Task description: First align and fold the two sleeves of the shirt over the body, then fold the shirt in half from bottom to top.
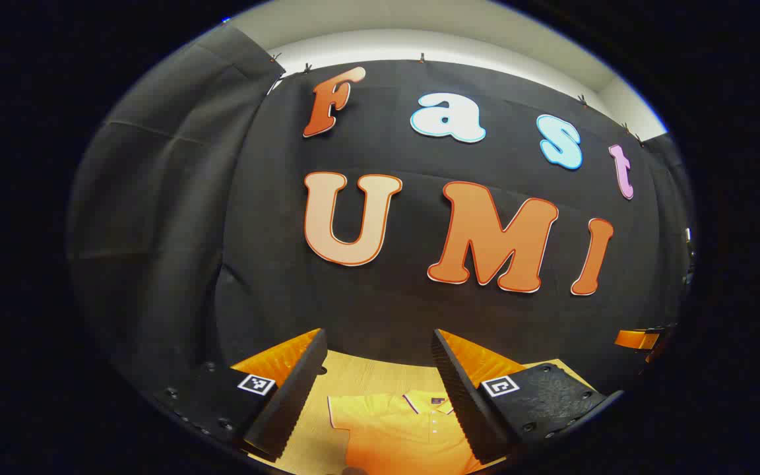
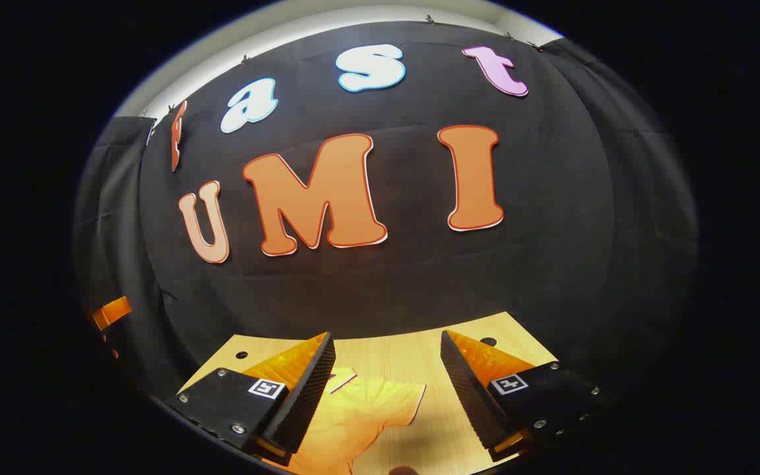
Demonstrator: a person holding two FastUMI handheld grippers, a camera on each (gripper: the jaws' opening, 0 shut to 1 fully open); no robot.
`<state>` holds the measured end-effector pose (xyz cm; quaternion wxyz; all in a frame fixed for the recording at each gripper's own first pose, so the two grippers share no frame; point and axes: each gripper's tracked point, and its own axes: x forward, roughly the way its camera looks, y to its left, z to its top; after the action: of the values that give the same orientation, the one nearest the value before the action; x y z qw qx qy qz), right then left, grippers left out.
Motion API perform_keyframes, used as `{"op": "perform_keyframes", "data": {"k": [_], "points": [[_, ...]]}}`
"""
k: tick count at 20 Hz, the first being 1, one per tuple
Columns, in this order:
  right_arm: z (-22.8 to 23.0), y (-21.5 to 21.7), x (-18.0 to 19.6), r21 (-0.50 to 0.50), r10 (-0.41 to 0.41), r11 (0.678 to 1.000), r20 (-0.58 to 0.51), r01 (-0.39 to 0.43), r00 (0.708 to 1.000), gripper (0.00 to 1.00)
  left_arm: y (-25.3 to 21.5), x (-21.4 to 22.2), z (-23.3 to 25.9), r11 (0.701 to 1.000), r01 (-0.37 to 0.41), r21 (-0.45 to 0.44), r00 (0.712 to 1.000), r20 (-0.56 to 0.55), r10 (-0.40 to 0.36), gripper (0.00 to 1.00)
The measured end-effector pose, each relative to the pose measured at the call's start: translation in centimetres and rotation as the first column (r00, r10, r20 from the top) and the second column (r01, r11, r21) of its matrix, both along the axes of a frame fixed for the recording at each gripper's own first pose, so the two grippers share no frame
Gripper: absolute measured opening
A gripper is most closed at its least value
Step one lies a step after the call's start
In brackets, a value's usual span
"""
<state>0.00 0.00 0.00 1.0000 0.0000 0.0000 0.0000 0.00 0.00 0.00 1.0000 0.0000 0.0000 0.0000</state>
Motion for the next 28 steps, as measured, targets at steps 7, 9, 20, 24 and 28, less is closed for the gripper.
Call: {"op": "perform_keyframes", "data": {"k": [7,9,20,24,28], "points": [[-0.8,-1.7,-0.7,-0.027,-0.112,0.993,-0.02,0.111,0.994,0.97,-2.3,4.5,-2.0,0.994,0.111,0.018,0.992,-0.068,-0.11,0.98],[-1.4,-2.0,-0.5,-0.035,-0.14,0.99,-0.045,0.138,0.989,0.97,-2.2,5.1,-2.1,0.992,0.125,0.034,0.99,-0.074,-0.122,0.98],[-2.1,-2.1,-0.1,-0.065,-0.187,0.981,-0.085,0.182,0.979,0.98,0.8,6.2,-2.2,0.995,0.09,0.037,0.994,-0.069,-0.087,0.98],[-3.6,-0.9,0.6,-0.083,-0.155,0.986,-0.137,0.144,0.978,0.97,1.4,5.7,-2.3,0.996,0.065,0.063,0.996,-0.064,-0.061,0.98],[-5.1,-0.5,1.4,-0.108,-0.148,0.986,-0.192,0.129,0.97,0.98,1.4,5.5,-3.1,0.996,0.069,0.059,0.994,-0.083,-0.063,0.98]]}}
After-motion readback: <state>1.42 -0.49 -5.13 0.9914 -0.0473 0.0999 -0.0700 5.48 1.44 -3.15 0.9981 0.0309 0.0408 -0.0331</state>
